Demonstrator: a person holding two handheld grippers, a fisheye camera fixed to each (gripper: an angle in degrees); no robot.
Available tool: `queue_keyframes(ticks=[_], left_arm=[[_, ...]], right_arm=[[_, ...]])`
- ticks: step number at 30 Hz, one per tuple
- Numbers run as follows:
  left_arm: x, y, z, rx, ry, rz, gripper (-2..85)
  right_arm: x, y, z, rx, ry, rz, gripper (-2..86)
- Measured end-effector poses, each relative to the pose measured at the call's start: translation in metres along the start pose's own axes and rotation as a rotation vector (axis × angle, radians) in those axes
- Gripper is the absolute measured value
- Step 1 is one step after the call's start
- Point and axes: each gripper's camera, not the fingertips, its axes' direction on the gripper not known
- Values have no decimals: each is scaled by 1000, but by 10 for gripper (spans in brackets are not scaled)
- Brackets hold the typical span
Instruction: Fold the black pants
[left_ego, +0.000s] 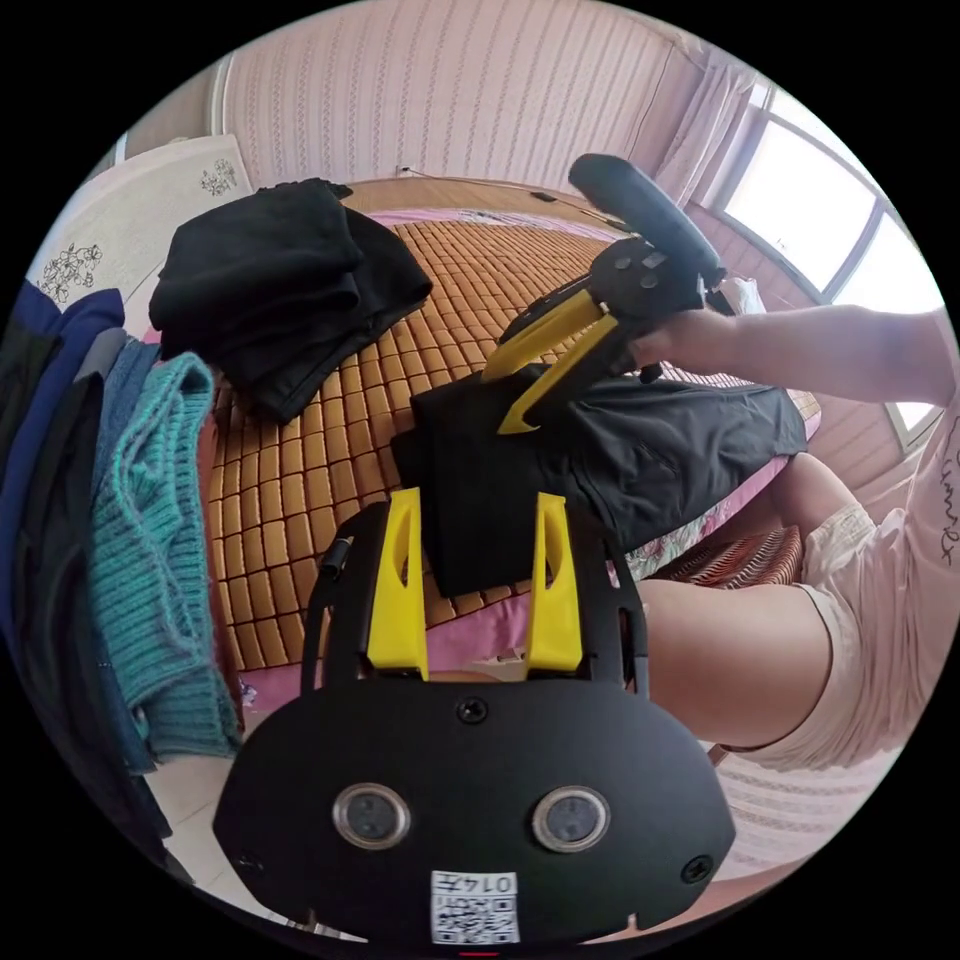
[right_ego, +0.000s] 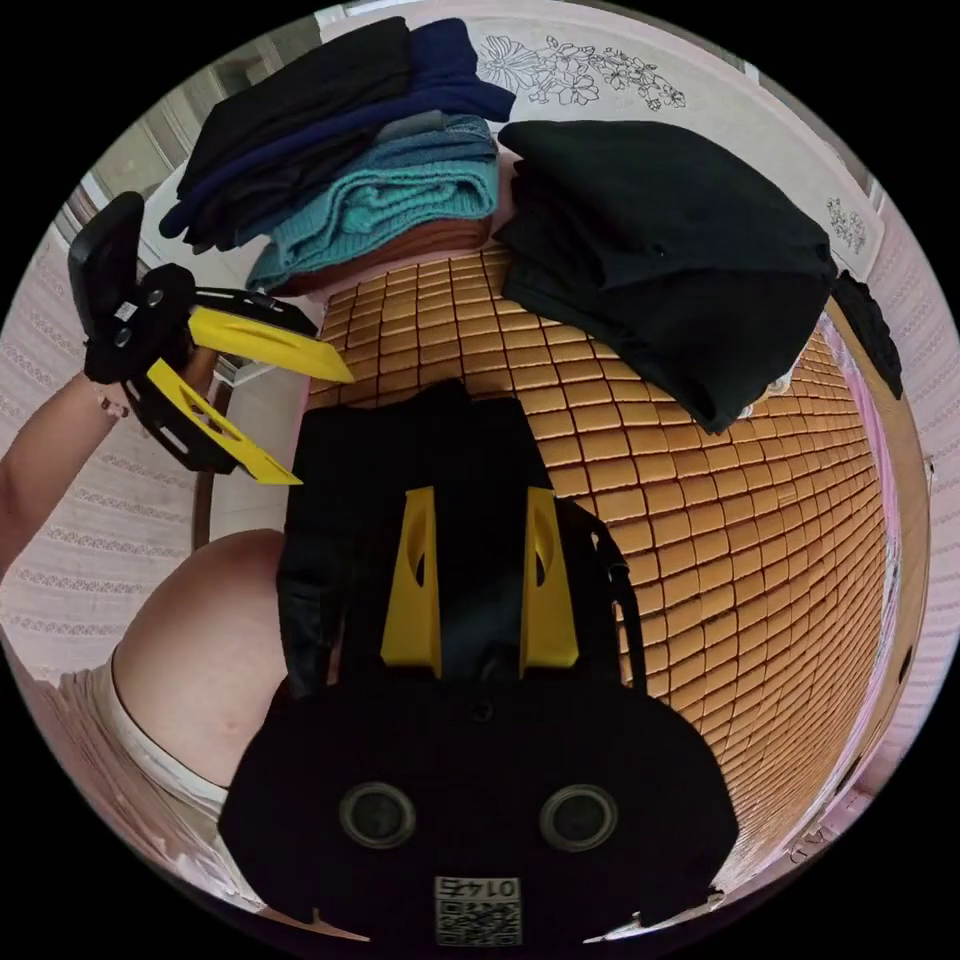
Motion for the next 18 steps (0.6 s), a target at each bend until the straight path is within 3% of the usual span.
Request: queue_keyframes(ticks=[6,11,18], left_arm=[[-25,11,-5,60,84,3,160],[-34,11,-14,104,80,59,162],[-39,5,-15,120,111,100,161]], right_arm=[[20,-14,27,-2,-75,-5,49],[24,-1,-8,127,-208,-108,23],[21,6,-15,196,-212,-149,5]])
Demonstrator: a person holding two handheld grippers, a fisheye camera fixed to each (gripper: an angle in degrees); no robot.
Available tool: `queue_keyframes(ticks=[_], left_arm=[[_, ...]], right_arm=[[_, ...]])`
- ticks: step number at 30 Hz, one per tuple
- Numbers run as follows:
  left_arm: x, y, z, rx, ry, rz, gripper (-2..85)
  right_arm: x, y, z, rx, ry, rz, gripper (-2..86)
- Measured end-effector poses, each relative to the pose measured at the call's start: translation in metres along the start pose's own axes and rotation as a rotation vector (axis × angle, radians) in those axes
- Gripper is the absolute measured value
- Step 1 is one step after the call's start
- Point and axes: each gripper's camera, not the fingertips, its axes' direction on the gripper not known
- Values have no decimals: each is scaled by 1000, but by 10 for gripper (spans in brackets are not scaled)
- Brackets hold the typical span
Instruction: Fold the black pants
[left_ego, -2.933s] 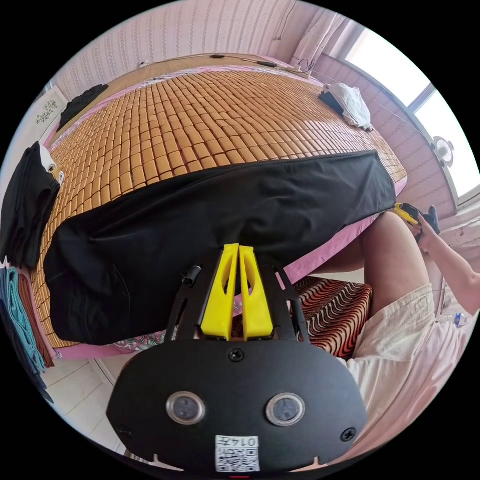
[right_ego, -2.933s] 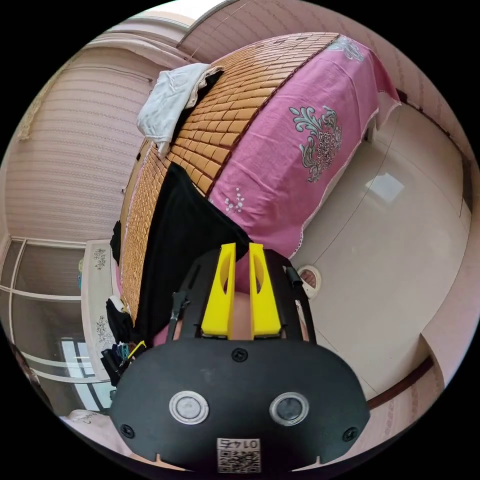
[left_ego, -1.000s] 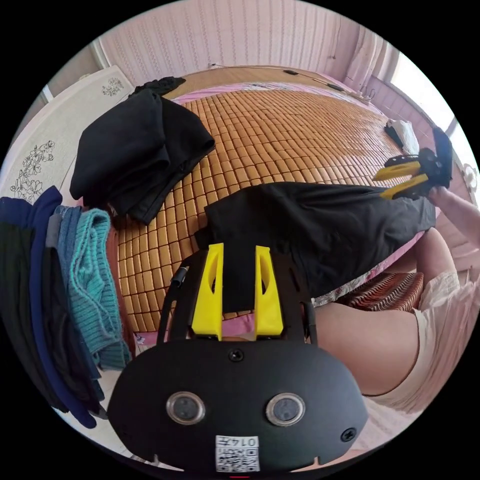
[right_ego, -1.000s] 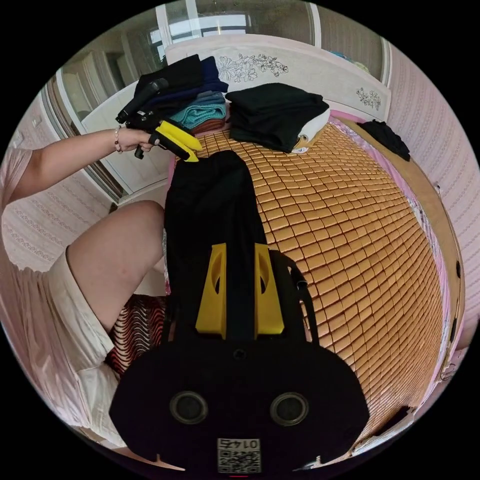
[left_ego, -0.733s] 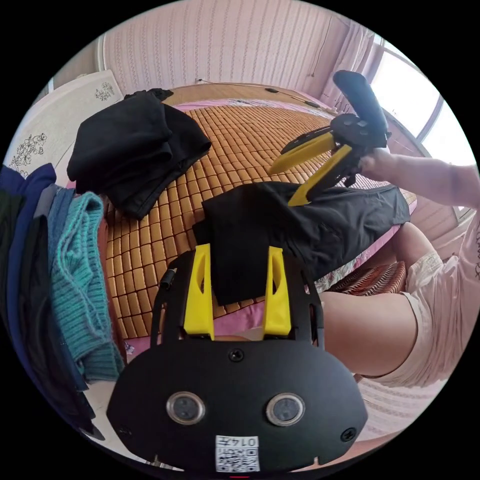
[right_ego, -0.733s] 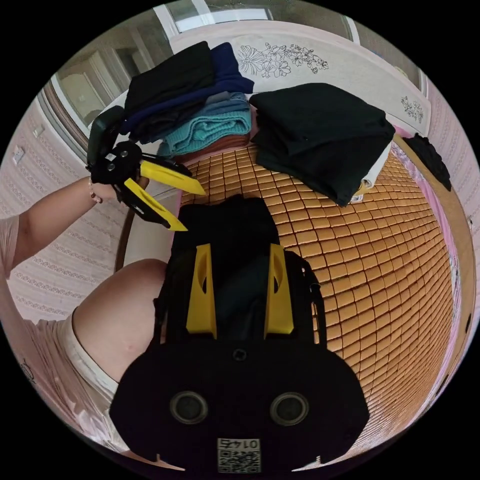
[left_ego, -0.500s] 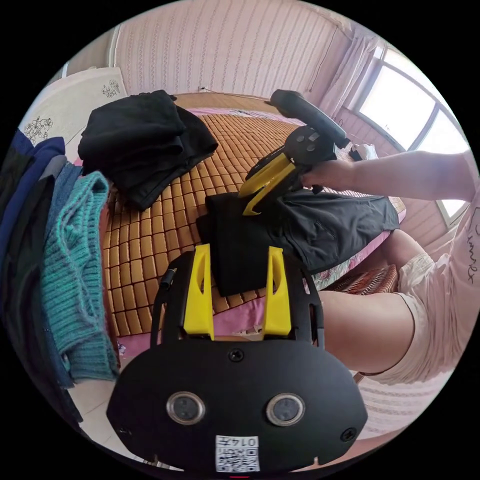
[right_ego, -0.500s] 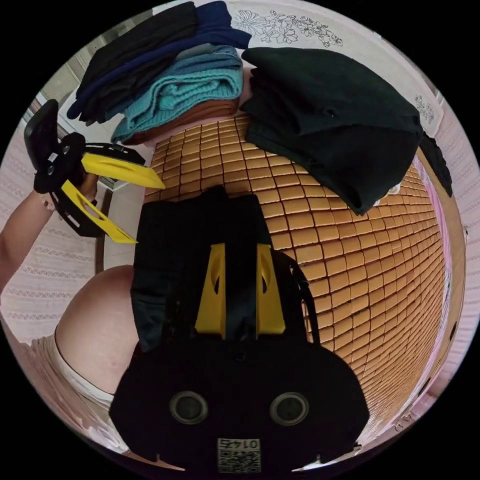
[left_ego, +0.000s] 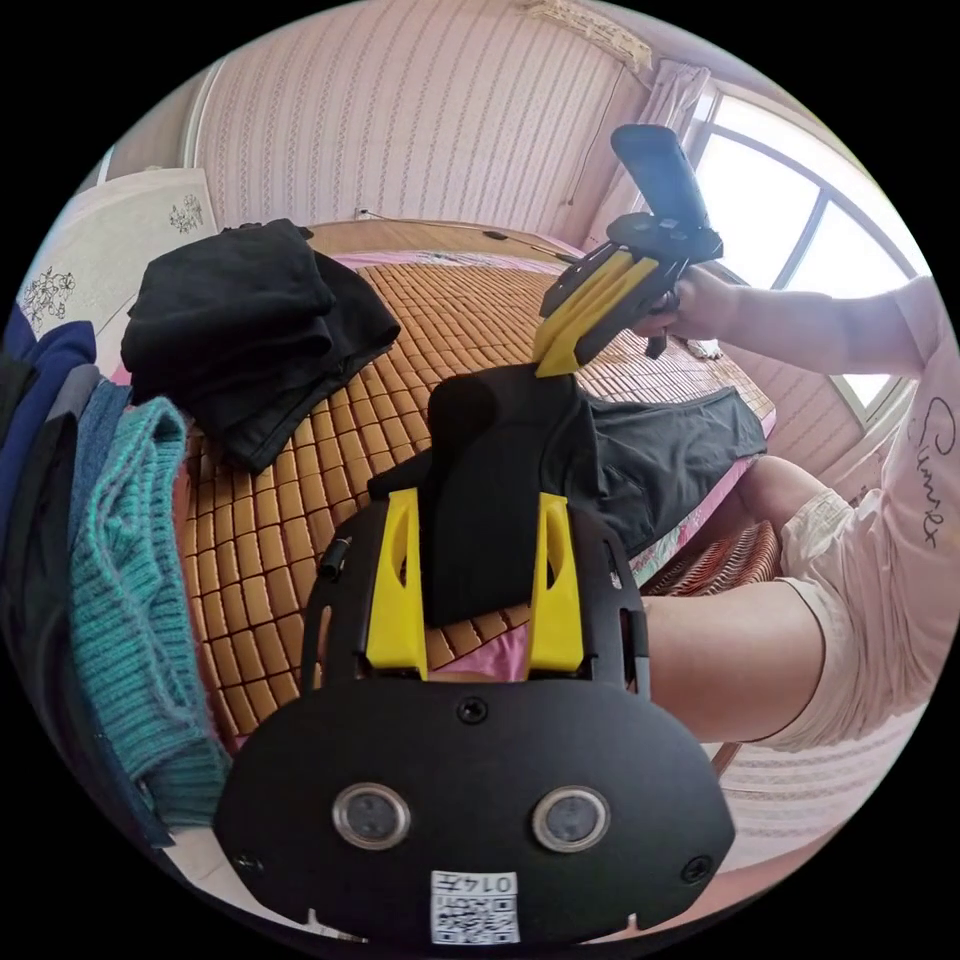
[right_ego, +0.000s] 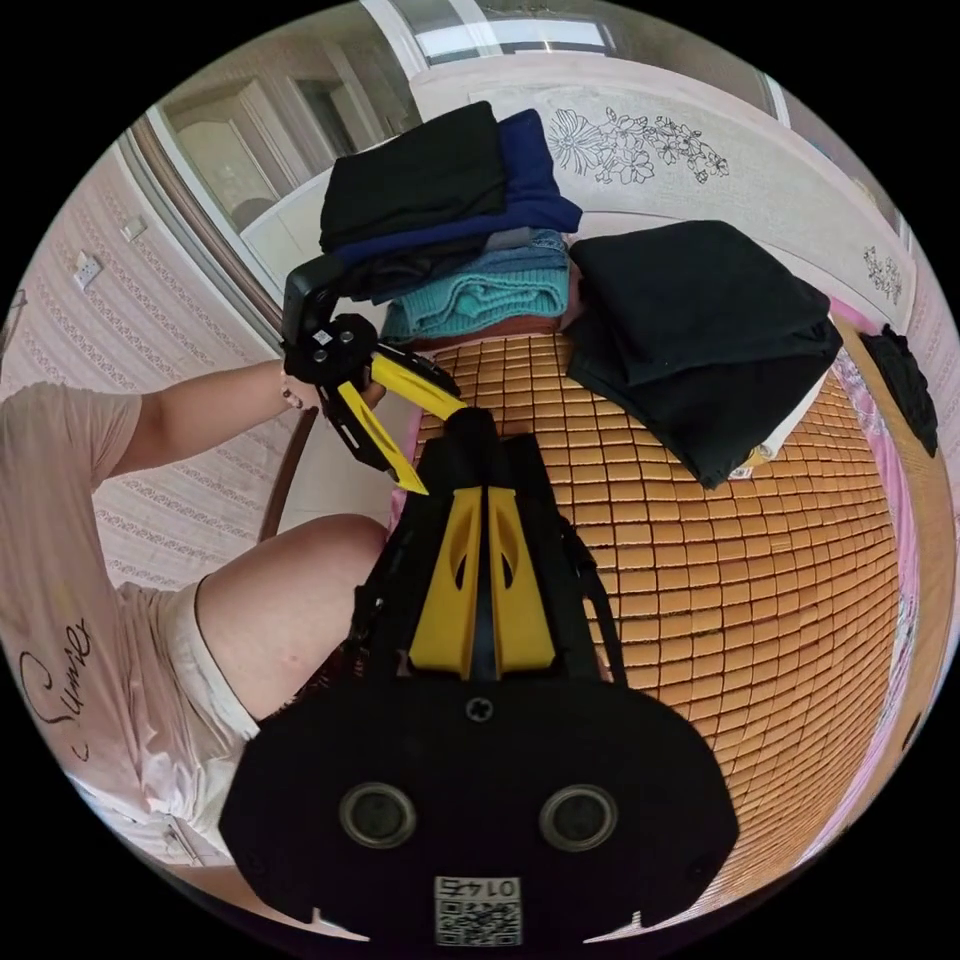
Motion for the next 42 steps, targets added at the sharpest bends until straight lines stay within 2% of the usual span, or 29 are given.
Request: queue_keyframes(ticks=[3,5,7,11,14,20,25,30,36,39,42], left_arm=[[2,-4,1,10,2,19,149],[3,-3,-1,-27,36,34,56],[0,1,-7,-41,64,1,2],[-11,8,-13,-74,74,-140,-8],[-17,1,-3,-153,14,-221,-8],[-30,-11,13,-157,-24,-374,16],[-34,-17,30,-198,17,-453,-2],[-16,-30,33,-215,-80,-423,-4],[20,-49,13,-158,-256,-388,57],[69,-70,-5,-127,-329,-186,60],[126,-104,14,-169,-215,15,50]], right_arm=[[-12,-5,0,29,-24,-82,2],[-18,-14,1,38,22,-134,1],[-14,-23,5,33,8,-147,1],[11,-49,30,9,-65,-94,1],[36,-63,57,-39,-50,-27,3],[91,-80,89,-141,-30,129,13],[108,-71,62,-102,22,239,13],[87,8,0,-88,96,252,25],[50,149,-61,-239,236,478,46],[24,197,-81,-289,303,554,52],[7,220,-86,-312,320,591,55]])
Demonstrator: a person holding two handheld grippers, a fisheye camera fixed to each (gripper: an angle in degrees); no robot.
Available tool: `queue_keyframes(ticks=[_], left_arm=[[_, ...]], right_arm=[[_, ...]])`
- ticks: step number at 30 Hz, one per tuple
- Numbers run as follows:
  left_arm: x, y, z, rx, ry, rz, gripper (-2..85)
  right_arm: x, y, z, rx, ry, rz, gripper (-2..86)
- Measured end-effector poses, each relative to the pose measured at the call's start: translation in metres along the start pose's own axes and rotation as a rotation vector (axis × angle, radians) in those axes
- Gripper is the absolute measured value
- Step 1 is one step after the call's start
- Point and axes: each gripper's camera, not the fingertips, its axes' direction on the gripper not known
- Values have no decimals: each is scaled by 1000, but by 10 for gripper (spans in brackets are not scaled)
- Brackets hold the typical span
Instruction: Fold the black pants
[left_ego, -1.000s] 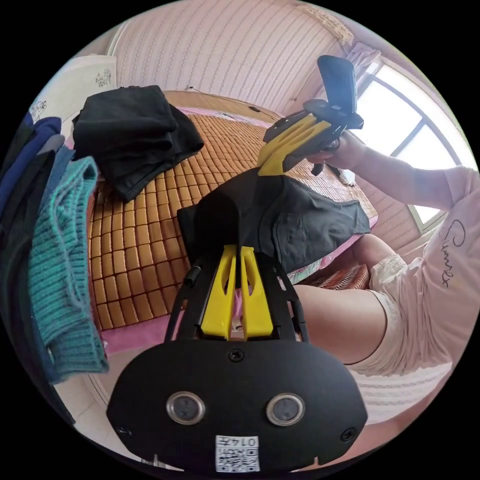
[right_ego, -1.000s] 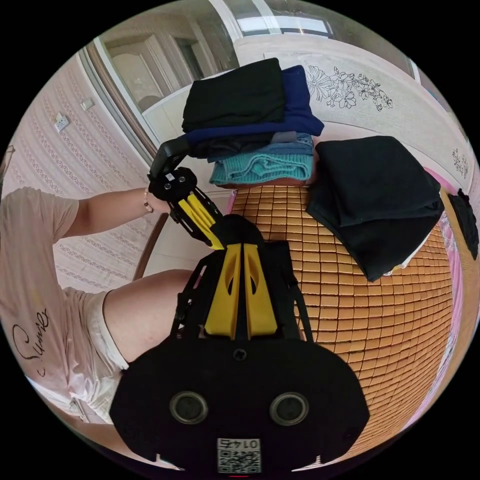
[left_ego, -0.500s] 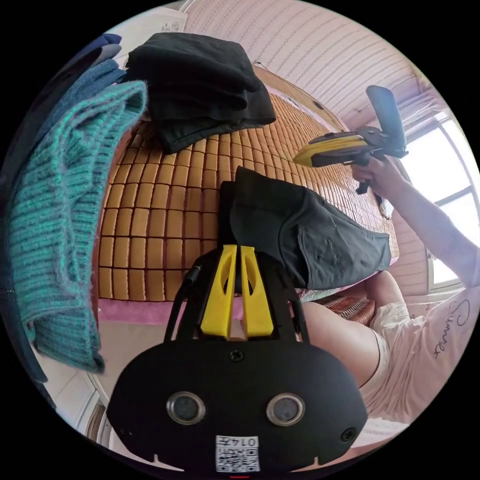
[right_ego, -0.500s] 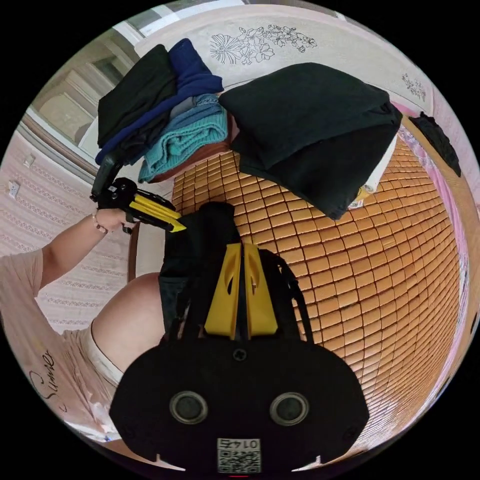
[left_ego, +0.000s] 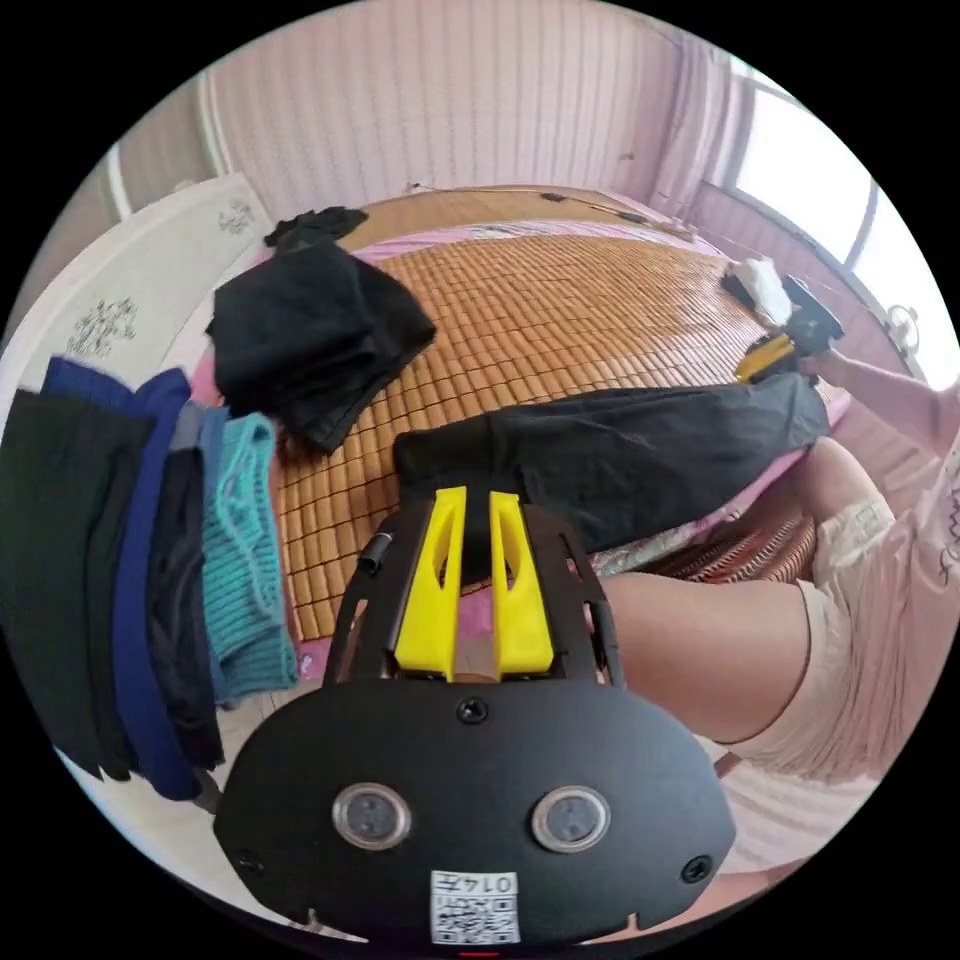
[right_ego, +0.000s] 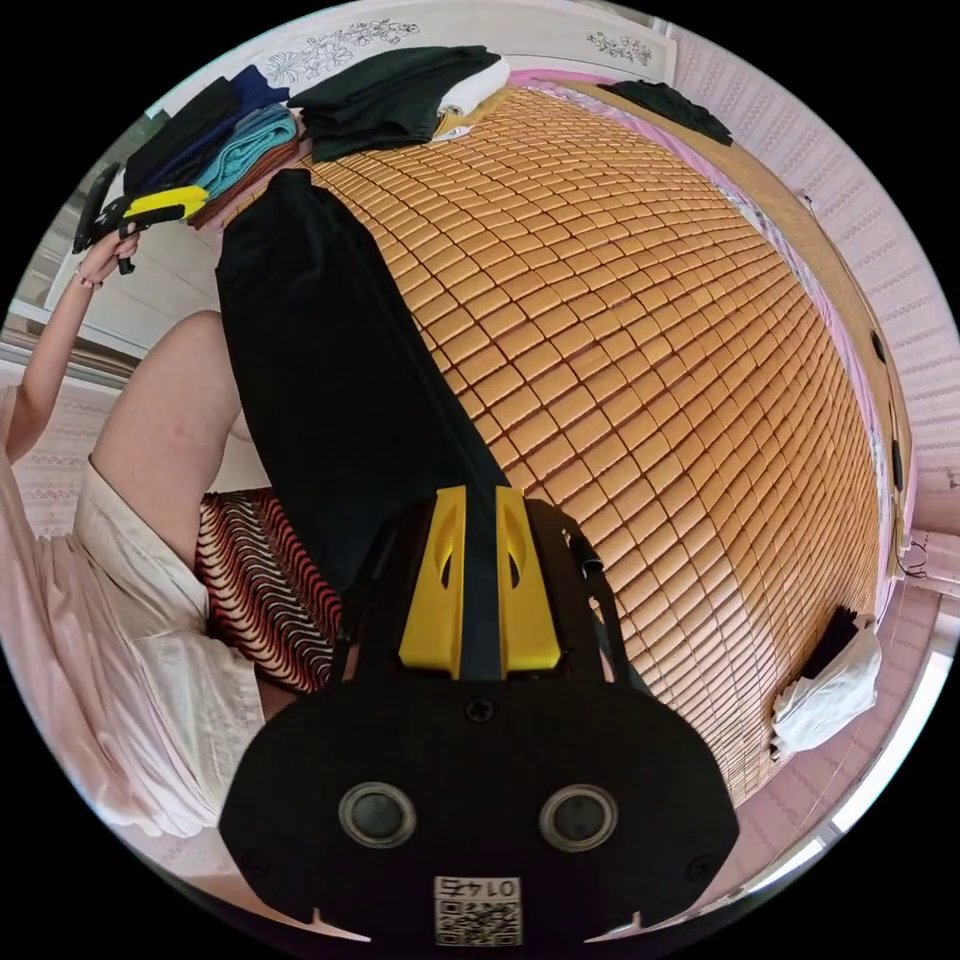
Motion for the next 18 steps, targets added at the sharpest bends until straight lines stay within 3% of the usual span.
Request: queue_keyframes(ticks=[2,5,9,15,18], left_arm=[[59,-39,25,-36,112,174,49],[129,-84,68,-96,89,337,57],[182,-139,105,-148,172,384,67],[245,-191,153,-251,66,505,58],[261,-199,164,-272,25,562,10]], right_arm=[[-2,6,0,-7,21,9,57],[2,11,-7,-9,28,44,49],[10,26,-34,18,4,65,15],[20,49,-94,69,21,44,-2],[31,61,-124,81,15,45,-2]])
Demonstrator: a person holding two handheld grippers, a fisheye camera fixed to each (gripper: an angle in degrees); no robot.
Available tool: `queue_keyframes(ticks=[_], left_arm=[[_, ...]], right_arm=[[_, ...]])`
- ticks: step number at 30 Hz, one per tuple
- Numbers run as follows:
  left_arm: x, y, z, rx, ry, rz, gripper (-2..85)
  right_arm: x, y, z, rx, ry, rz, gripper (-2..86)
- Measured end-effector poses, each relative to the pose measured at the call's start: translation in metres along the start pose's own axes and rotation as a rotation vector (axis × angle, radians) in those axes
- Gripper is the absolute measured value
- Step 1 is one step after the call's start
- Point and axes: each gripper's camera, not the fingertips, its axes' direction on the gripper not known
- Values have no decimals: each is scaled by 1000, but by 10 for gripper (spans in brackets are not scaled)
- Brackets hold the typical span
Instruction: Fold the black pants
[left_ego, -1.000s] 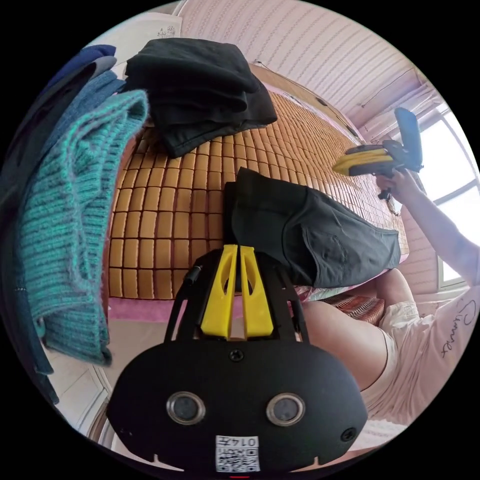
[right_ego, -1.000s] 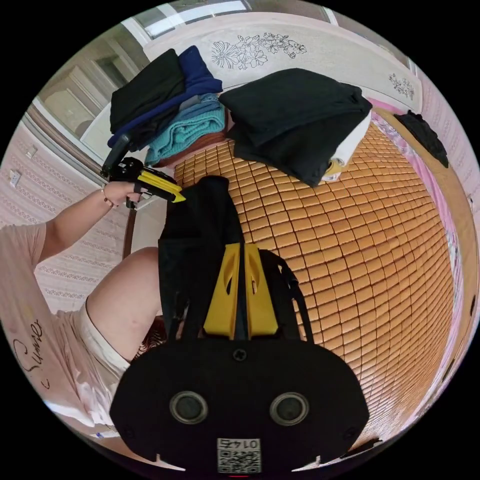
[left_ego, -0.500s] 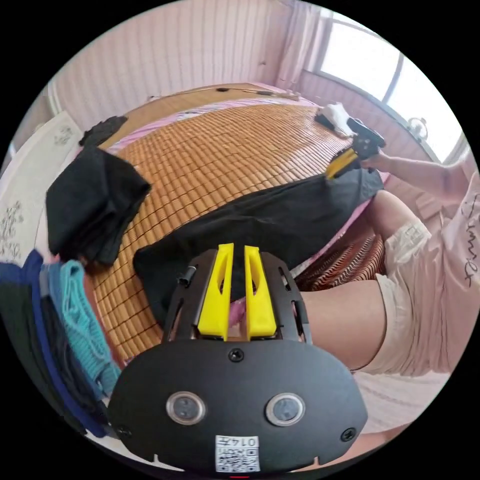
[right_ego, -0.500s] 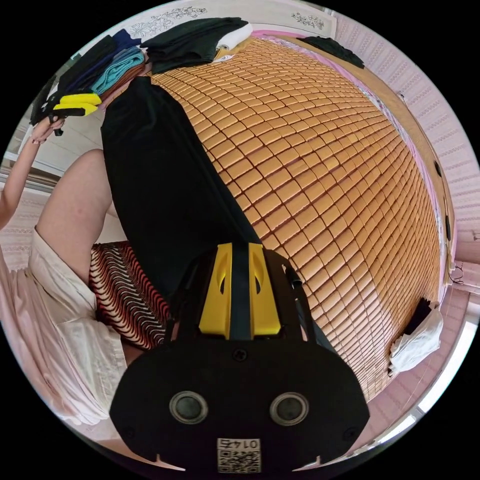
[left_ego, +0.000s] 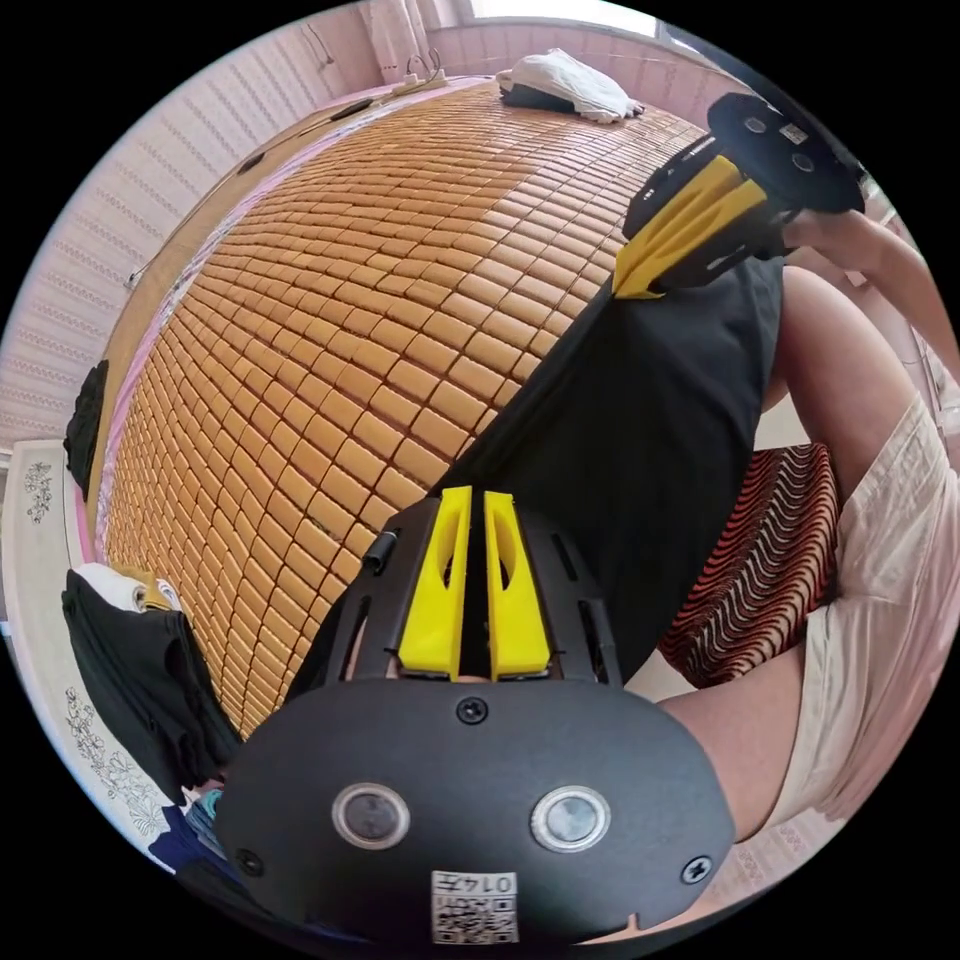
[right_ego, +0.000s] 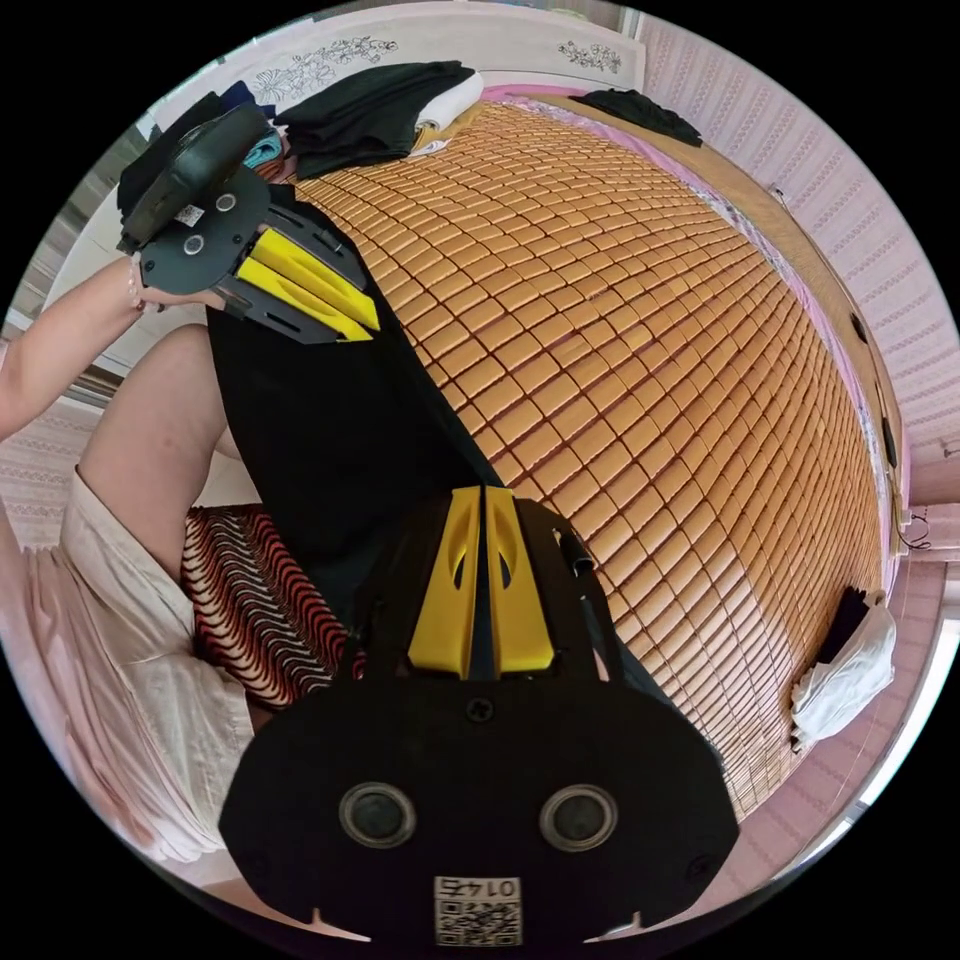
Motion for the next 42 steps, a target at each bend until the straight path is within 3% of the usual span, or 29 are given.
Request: queue_keyframes(ticks=[6,8,12,15,20,26,30,32,36,42], left_arm=[[1,-26,-17,30,-42,-53,-8],[0,-41,3,-45,13,-75,-6],[3,-50,7,-33,7,-118,14],[8,-47,-6,-6,-19,-154,44],[40,-39,-28,83,84,-168,41],[57,-61,4,17,165,-228,38],[56,-74,13,4,178,-257,33],[55,-82,15,-9,187,-266,32],[61,-92,17,-23,160,-247,27],[66,-105,21,-28,134,-258,10]], right_arm=[[41,19,-49,10,-56,60,1],[57,29,-55,-24,-104,90,5],[89,81,-115,99,-138,225,18],[128,178,-177,258,-124,453,39],[196,434,-243,515,-60,1216,119],[199,625,-252,608,-90,1733,172],[216,672,-238,680,-405,1770,172],[229,691,-249,729,-529,1707,128],[235,711,-299,780,-532,1649,54],[263,710,-399,806,-531,1436,27]])
